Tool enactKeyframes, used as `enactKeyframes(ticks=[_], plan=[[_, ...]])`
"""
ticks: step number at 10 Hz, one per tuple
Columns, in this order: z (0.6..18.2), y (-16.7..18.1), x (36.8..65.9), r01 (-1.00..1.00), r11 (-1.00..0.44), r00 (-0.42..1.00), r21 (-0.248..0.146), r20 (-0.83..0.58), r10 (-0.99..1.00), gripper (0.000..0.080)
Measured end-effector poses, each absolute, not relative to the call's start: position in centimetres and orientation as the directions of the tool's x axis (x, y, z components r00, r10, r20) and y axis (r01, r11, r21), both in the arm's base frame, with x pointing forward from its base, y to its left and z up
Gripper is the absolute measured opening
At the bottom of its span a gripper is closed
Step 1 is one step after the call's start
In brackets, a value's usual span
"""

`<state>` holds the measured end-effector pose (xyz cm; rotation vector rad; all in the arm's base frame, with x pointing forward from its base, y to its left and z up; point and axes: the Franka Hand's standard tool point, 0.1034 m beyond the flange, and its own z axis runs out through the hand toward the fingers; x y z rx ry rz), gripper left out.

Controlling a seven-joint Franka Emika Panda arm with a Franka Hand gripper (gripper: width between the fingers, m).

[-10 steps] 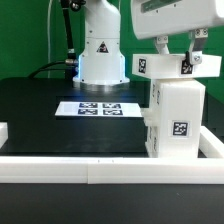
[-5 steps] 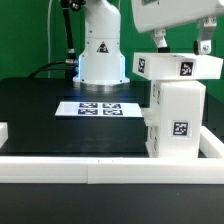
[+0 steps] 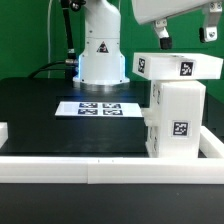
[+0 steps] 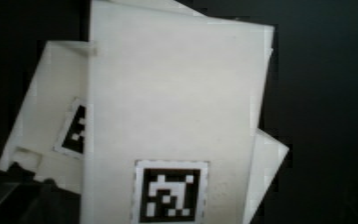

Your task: Assemble cabinet

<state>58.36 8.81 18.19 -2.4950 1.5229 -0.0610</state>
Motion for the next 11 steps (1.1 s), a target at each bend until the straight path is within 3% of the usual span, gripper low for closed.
enactKeyframes(ticks=[1,4,8,11], plan=[[18.27,9.43,58.38,-0.818,-0.55,0.565,-0.168,-0.051,-0.824,0.0797],[18.62,9.96,58.77,-0.469,-0.874,0.88,-0.129,0.02,-0.475,0.0797],[18.46,9.59,58.69,-0.201,-0.973,0.978,-0.114,0.041,-0.207,0.0797],[18.22,9.63,58.53,0.173,-0.983,0.983,-0.054,0.079,0.169,0.0797]])
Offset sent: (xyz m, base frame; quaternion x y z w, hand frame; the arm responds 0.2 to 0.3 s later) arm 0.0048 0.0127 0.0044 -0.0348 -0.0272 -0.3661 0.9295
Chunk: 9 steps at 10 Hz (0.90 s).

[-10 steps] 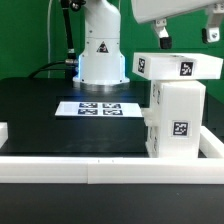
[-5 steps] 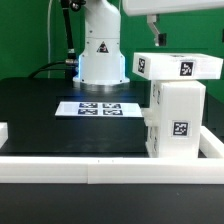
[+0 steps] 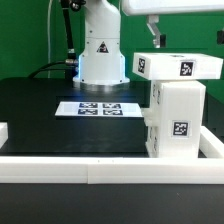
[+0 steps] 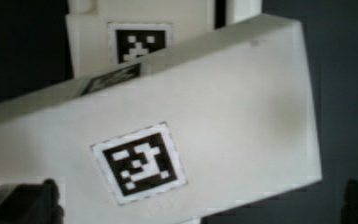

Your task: Assemble cabinet

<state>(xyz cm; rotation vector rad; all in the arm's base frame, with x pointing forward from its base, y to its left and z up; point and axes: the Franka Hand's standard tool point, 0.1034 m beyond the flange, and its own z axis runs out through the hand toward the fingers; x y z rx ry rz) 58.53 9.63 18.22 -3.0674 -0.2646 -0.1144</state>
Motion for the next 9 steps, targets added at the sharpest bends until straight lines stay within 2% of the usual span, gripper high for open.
enactKeyframes(ticks=[4,9], plan=[[18.2,9.46,58.52,0.6,-0.8,0.798,0.007,0.064,0.599,0.0797],[18.09,9.18,58.55,0.807,-0.589,0.588,0.028,0.046,0.808,0.0797]])
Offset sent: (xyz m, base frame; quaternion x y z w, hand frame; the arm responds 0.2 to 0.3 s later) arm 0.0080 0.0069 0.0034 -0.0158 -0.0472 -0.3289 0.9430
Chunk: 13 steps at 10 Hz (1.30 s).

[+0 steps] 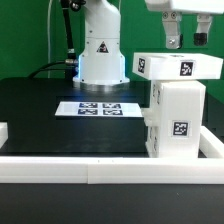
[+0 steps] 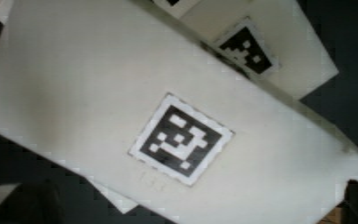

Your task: Assemble cabinet

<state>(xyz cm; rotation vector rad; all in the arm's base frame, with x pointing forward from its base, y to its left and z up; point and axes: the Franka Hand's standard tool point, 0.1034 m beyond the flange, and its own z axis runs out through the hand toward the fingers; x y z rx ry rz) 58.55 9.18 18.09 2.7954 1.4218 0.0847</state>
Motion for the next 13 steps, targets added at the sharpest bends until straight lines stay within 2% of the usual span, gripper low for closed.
enactKeyframes(ticks=[5,9,13], plan=[[17.7,9.4,58.5,0.988,-0.144,0.144,0.06,0.001,0.99,0.0797],[16.8,8.6,58.4,0.983,0.18,-0.179,0.042,-0.046,0.983,0.0797],[15.6,7.8,58.2,0.988,0.153,-0.152,0.022,-0.047,0.987,0.0797]])
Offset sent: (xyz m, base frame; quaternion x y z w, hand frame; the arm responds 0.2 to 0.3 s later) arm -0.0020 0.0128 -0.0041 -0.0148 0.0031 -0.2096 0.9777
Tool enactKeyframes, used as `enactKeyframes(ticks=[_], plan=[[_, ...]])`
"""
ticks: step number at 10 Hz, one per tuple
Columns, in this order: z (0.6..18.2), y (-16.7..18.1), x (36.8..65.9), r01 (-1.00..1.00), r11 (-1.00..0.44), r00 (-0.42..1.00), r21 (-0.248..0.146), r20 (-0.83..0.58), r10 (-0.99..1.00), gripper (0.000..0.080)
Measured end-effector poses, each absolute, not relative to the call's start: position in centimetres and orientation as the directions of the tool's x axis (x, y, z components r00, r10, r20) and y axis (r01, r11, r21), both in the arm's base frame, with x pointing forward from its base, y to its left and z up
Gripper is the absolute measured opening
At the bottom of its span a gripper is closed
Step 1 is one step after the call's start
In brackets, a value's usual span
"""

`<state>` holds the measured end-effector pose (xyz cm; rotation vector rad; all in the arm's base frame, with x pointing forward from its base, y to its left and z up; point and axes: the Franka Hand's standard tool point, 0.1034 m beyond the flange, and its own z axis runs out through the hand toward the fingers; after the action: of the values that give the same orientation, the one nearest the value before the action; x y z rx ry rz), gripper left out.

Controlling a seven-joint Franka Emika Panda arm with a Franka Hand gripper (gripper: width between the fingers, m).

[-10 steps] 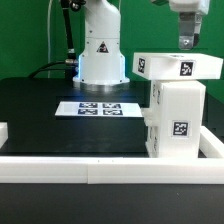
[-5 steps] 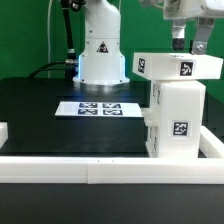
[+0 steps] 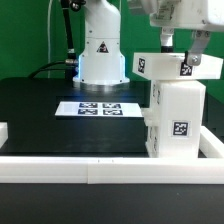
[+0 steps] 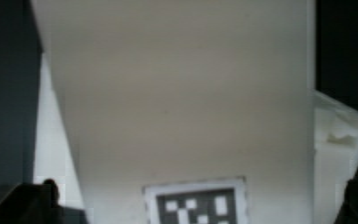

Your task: Assemble cabinet

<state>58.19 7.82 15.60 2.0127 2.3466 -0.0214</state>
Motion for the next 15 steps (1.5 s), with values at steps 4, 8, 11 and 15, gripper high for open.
enactKeyframes(ticks=[4,8,11,15], plan=[[15.91,7.44,58.11,0.995,0.084,-0.083,0.047,-0.042,0.996,0.0566],[15.89,7.4,58.11,0.997,-0.05,0.051,0.051,-0.035,0.998,0.0557],[15.86,7.41,58.1,0.96,-0.274,0.275,0.057,-0.022,0.961,0.0558],[15.81,7.21,58.07,0.817,-0.574,0.575,0.056,-0.002,0.818,0.056]])
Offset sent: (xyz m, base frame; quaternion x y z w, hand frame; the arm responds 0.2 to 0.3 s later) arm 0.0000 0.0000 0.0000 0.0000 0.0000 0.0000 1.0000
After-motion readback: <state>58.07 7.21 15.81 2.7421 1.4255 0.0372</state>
